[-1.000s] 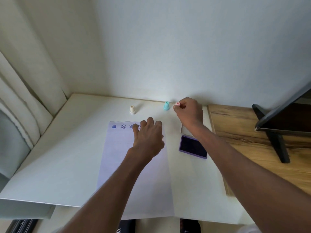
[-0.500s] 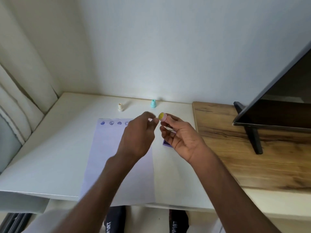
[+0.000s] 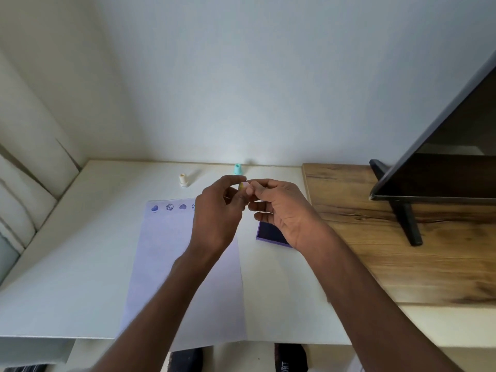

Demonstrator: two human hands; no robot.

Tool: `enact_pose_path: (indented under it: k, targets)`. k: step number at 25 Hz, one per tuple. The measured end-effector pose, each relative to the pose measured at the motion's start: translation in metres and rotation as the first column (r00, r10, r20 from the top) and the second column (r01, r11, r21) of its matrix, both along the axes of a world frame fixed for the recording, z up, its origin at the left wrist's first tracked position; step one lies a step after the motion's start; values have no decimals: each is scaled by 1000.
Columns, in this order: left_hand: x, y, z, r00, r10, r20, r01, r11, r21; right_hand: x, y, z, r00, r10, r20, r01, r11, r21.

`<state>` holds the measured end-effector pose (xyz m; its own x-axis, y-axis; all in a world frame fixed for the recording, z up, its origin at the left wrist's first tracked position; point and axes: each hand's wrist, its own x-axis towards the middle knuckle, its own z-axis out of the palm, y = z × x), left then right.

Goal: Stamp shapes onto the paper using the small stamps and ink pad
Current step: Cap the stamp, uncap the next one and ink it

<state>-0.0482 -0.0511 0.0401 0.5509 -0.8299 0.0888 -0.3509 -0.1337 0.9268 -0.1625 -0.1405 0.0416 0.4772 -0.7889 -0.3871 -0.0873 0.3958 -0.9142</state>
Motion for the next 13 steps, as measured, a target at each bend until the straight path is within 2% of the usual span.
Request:
enact_pose_path:
  k: [2,6,13]
  targets:
    - [6,-1,-2,1000,14,4,-14,1000,0,3,3,-2,999,-33,-10,33,999,8]
    - [8,0,-1,995,20,-93,-24,999,-35,5,3,-4,999,-31,39,32,999,-25]
    - [11,-3,-3,974,-25,-226,9,997,-71,7,3,-9,998,-61,32,64,994,-87]
